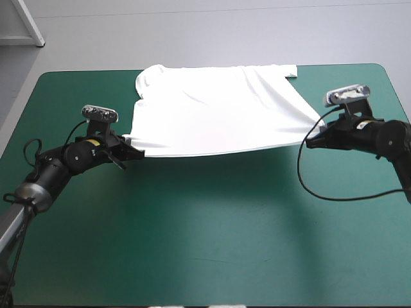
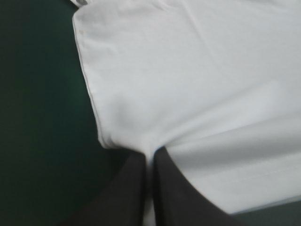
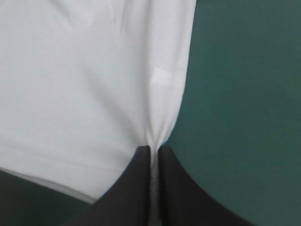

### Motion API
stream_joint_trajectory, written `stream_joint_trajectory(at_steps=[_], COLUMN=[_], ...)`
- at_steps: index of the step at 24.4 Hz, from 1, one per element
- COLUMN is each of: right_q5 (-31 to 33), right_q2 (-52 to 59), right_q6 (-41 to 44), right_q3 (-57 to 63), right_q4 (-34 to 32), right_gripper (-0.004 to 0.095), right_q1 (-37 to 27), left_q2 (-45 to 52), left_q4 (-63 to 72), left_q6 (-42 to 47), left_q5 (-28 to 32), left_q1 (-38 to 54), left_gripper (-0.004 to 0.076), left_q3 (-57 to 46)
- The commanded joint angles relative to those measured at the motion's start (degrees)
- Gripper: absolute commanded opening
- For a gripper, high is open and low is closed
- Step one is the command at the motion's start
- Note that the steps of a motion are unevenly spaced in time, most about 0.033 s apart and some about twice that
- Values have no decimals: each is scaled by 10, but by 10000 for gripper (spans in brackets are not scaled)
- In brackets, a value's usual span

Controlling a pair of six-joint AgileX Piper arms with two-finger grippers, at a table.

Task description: Fold the cloth

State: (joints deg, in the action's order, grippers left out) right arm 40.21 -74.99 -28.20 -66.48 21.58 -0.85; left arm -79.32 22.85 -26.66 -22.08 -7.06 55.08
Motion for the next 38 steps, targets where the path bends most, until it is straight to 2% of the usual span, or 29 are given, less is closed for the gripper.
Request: stream_joint_trajectory(at_steps=[1, 6, 9, 10, 11, 12, 13, 15, 18, 20, 23, 27, 29, 34, 36, 38], right_q5=[-36, -14, 21, 63, 78, 89, 92, 143, 141, 143, 142, 144, 144, 133, 130, 129], right_q2=[80, 163, 218, 233, 239, 255, 263, 281, 290, 290, 290, 290, 290, 290, 290, 290], right_q6=[16, 36, 65, 72, 73, 82, 88, 107, 105, 103, 99, 85, 82, 79, 79, 79], right_q3=[52, 133, 173, 186, 192, 211, 219, 257, 310, 334, 351, 357, 357, 357, 357, 356], right_q4=[-9, -20, -38, -38, -38, -35, -35, -38, -18, -12, 0, 17, 22, 33, 40, 44], right_gripper=[-14, -13, -13, -13, -13, -13, -13, -13, -13, -13, -13, -5, 47, 295, 348, 360], right_q1=[-30, -85, -87, -83, -82, -82, -82, -82, -82, -82, -82, -82, -82, -82, -82, -82], left_q2=[70, 131, 160, 174, 178, 190, 195, 213, 219, 219, 219, 219, 219, 216, 216, 216], left_q4=[-4, -40, -51, -51, -51, -56, -62, -117, -146, -140, -123, -118, -118, -104, -95, -86], left_q6=[1, 2, 5, 5, 5, 10, 21, 65, 88, 88, 88, 88, 88, 70, 58, 53], left_q5=[23, -71, -156, -198, -213, -253, -273, -341, -382, -386, -357, -342, -339, -338, -338, -338], left_q1=[-3, -3, -3, -3, -3, -3, -3, -3, -3, -3, -3, -3, -3, -3, -3, -3], left_gripper=[19, 19, 19, 19, 19, 19, 19, 19, 19, 19, 19, 19, 19, 44, 104, 201], left_q3=[-29, -54, -54, -54, -54, -54, -54, -58, -83, -120, -175, -186, -186, -186, -186, -186])
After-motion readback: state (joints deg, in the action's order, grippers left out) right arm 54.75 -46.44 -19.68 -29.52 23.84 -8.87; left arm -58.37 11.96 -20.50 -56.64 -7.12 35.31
